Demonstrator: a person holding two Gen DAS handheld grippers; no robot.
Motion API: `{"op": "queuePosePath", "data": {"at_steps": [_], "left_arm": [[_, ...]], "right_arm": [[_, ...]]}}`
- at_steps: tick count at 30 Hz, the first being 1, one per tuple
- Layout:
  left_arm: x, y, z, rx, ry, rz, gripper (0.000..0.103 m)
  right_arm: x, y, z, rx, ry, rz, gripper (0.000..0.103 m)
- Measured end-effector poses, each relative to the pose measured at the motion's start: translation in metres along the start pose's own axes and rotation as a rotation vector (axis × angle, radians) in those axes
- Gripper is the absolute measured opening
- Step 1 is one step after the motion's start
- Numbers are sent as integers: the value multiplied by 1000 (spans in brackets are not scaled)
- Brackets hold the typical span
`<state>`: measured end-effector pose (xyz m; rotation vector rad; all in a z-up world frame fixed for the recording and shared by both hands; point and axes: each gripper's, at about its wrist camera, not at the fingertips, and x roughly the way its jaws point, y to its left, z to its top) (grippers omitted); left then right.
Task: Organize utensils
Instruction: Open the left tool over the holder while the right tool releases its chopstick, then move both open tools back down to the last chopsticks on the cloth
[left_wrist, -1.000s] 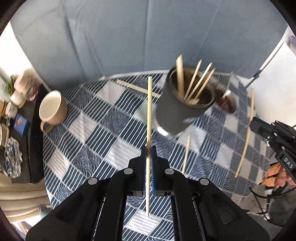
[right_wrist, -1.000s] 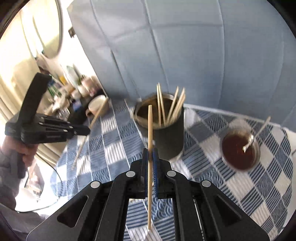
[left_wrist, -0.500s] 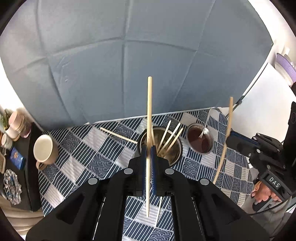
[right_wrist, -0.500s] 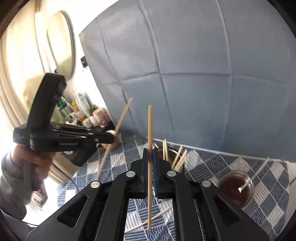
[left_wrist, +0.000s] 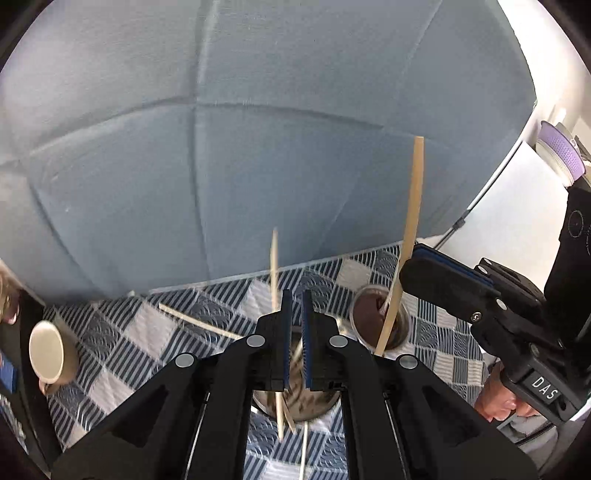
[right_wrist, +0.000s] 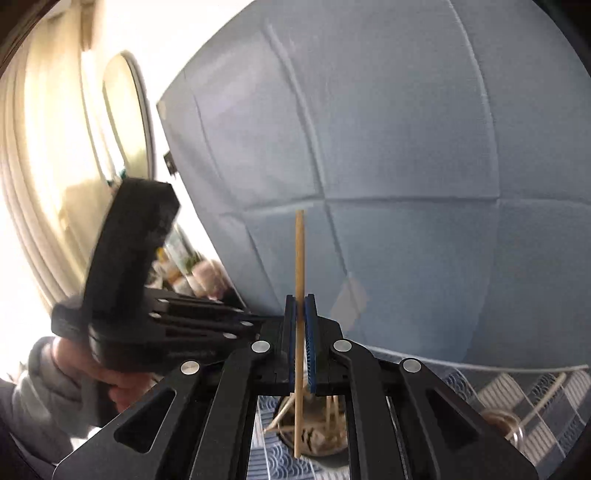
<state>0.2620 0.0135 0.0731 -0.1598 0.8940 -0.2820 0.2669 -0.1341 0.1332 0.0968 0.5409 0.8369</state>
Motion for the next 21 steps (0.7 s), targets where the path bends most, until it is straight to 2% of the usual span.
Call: {"op": "queuePosePath", "data": {"at_steps": [6, 11, 13, 16, 19, 21], "left_arm": [[22, 12, 8, -17, 24, 0, 5], [29, 20, 1, -24, 53, -3, 5], [32, 26, -5, -31, 69, 20, 5], [32, 37, -14, -60, 84, 31, 5], [30, 46, -20, -80, 96, 56, 8], [29, 53, -25, -93, 99, 65, 14]], "right_arm": [[24, -23, -3, 50, 30, -7, 5], [36, -28, -7, 71, 12, 18, 5], [33, -29, -12, 71, 1, 12, 5], [39, -30, -19, 76, 30, 10, 5], [42, -32, -27, 102, 61, 10, 8], [41, -32, -30, 108, 74, 7, 9]]}}
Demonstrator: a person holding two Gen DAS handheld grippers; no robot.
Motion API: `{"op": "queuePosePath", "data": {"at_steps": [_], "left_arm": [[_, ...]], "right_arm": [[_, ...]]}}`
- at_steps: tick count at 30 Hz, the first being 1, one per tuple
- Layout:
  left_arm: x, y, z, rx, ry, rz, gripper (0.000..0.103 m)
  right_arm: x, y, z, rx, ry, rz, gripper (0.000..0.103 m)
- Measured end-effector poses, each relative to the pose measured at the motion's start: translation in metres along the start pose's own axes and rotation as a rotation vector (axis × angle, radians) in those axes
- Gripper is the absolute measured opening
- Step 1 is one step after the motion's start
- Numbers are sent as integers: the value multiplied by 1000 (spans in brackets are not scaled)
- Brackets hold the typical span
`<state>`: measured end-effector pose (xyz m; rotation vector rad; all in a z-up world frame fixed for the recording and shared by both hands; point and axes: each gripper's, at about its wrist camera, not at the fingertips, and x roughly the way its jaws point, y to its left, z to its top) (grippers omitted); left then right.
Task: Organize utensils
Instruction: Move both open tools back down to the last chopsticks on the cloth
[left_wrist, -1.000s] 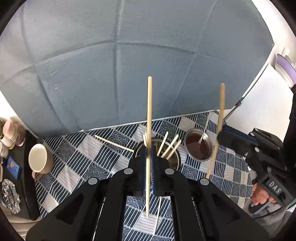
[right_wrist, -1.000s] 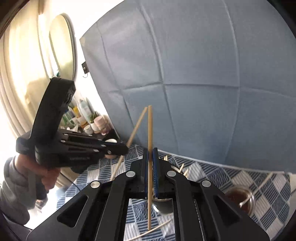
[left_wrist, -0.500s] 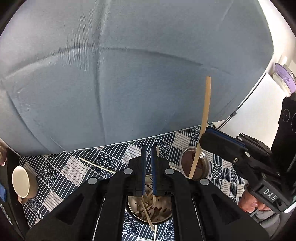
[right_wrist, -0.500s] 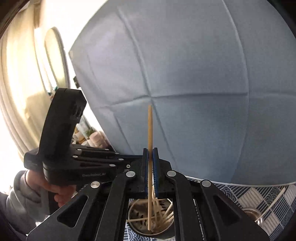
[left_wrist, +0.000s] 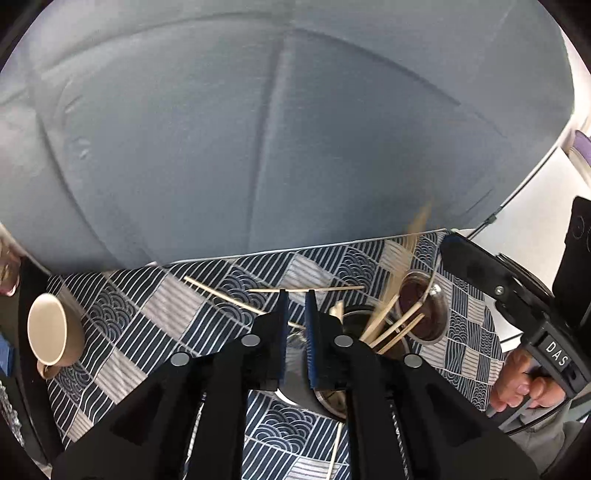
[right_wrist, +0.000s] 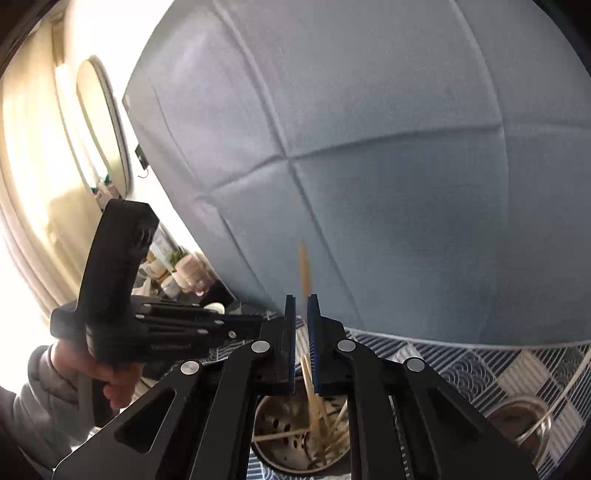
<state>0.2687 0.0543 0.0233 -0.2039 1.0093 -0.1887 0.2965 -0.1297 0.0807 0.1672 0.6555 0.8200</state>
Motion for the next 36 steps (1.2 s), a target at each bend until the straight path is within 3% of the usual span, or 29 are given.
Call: {"op": "queuePosePath", "data": {"at_steps": [4, 9, 15, 24, 36], "left_arm": [[-2, 8, -3, -12, 5, 18, 25], [-3, 15, -9, -29, 13, 20, 32], [-2, 22, -19, -54, 36, 19, 39], [3, 34, -46, -76, 80, 47, 53], [20, 39, -97, -82, 176, 87, 66]], "right_arm": [[-3, -2, -4, 6, 20, -26, 9], [-13, -5, -14, 26, 34, -61, 22], [-24, -6, -29, 33, 67, -95, 23], [-40, -4, -46, 46, 90, -123, 37], [-46, -18, -67, 45, 157, -175, 38]]}}
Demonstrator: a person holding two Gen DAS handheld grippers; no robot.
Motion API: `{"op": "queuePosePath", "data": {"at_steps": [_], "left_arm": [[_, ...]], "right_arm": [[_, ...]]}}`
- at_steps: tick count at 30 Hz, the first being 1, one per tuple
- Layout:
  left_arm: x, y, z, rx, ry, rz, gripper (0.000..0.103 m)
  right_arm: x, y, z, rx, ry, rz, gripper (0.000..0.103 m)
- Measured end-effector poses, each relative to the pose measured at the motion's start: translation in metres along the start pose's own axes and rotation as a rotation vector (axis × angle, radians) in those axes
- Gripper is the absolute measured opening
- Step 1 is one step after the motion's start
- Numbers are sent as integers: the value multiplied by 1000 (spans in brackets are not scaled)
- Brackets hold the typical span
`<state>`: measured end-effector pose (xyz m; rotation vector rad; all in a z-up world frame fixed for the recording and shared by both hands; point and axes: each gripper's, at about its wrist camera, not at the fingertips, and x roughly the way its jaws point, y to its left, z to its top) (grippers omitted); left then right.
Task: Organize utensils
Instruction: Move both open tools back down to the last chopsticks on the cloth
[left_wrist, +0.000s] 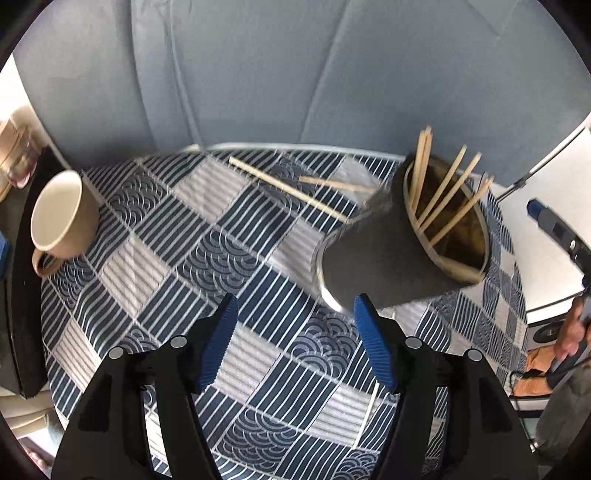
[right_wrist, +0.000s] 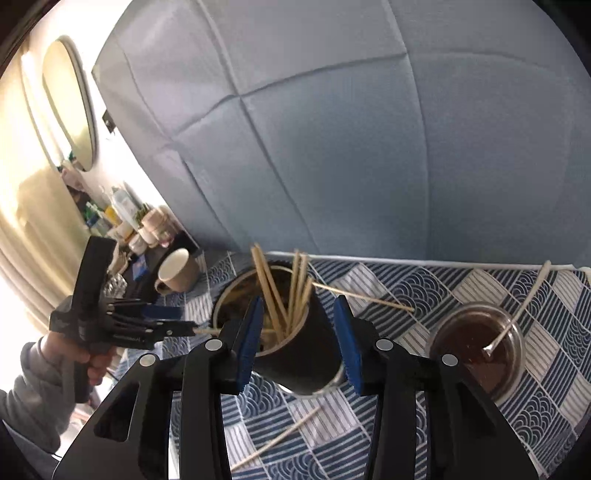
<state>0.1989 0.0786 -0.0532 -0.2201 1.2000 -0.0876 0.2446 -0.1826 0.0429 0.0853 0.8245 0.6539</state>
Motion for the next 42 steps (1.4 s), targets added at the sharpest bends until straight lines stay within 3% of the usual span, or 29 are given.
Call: {"op": "queuePosePath", "data": {"at_steps": [8, 13, 20, 26, 32, 37, 42], "left_arm": [[18, 4, -24, -24, 65, 29, 72], [24, 4, -34, -45, 88, 55, 77], [38, 9, -41, -27, 97, 122, 84], [47, 12, -30, 60, 87, 198, 85], [56, 7, -14, 173, 63, 237, 90], [63, -7, -16, 350, 57, 273, 90], [64, -9, -25, 432, 79, 292, 90]], "right_arm": [[17, -27, -5, -10, 83, -53, 42], [28, -36, -13, -11, 112, -36, 43], [64, -35, -70, 60, 291, -3, 47], [83, -25, -115, 91, 397, 29, 47], [91, -15, -142, 166, 425, 36, 49], [96, 0, -155, 219, 424, 36, 51], [115, 19, -158, 182, 459, 7, 52]]}}
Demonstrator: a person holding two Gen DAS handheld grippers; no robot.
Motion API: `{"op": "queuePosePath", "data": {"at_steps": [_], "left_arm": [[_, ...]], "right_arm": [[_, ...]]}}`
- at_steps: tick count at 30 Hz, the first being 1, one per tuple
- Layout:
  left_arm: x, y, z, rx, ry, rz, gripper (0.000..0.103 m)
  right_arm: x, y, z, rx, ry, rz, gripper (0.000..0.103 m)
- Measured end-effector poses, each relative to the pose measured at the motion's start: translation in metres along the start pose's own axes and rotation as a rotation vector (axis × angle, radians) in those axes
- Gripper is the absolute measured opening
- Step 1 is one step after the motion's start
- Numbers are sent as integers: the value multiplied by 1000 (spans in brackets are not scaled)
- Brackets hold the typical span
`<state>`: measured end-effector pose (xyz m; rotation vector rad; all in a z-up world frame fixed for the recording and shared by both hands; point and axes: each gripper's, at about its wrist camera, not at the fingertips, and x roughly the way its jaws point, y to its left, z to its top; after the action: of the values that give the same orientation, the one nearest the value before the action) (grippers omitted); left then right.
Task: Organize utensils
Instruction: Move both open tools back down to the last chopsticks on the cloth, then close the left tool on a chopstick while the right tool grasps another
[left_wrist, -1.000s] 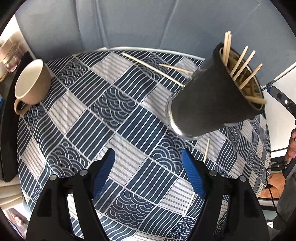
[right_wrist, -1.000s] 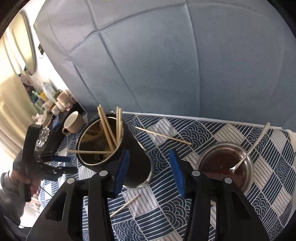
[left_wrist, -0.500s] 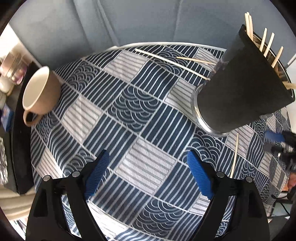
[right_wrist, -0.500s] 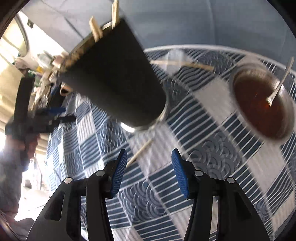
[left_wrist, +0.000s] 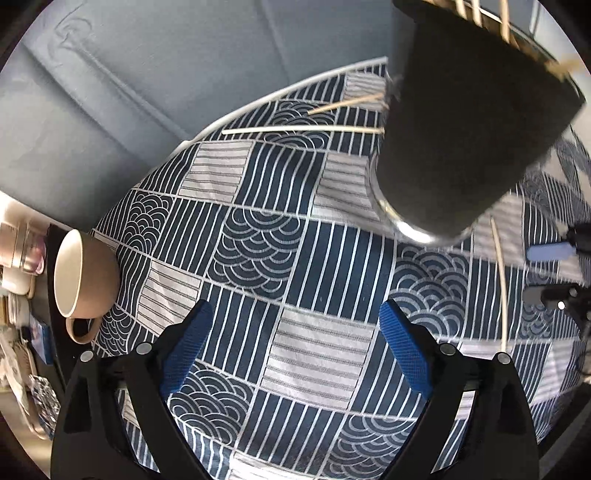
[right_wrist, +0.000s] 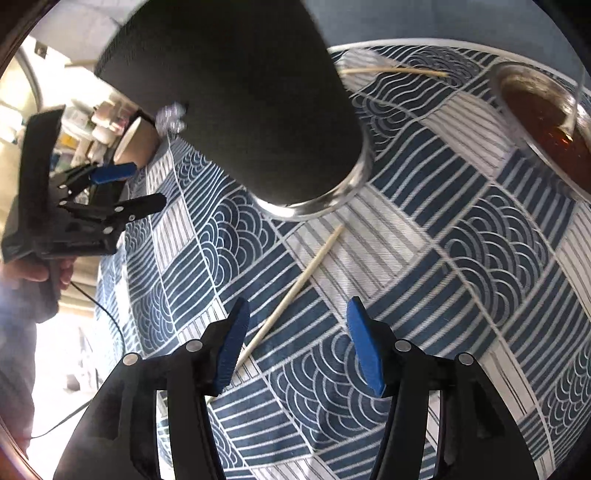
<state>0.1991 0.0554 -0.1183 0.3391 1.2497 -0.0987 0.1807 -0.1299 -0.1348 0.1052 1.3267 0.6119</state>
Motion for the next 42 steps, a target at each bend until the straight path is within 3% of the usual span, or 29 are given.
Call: {"op": "queuePosePath", "data": {"at_steps": [7, 15, 22, 31, 35, 38, 42], "left_arm": [[-2, 9, 0, 58, -4, 52, 90], [6, 16, 28, 183, -50, 52, 95], [27, 29, 69, 281, -108, -61, 96], [62, 39, 115, 471, -155, -152, 96], [79, 36, 135, 523, -146, -183, 96], [95, 30, 140, 580, -123, -163, 98], [100, 33, 147, 549, -112, -224, 98]], "right_arm": [[13, 18, 7, -35, 18, -31, 52], [14, 20, 0, 10, 13, -76, 52], [10, 26, -13, 128, -34, -123, 52], [21, 45, -18, 230, -52, -205, 52], [22, 47, -11, 260, -68, -244, 52], [26, 45, -4, 275, -66, -262, 52], [33, 44, 1, 275, -48, -320, 52]]}}
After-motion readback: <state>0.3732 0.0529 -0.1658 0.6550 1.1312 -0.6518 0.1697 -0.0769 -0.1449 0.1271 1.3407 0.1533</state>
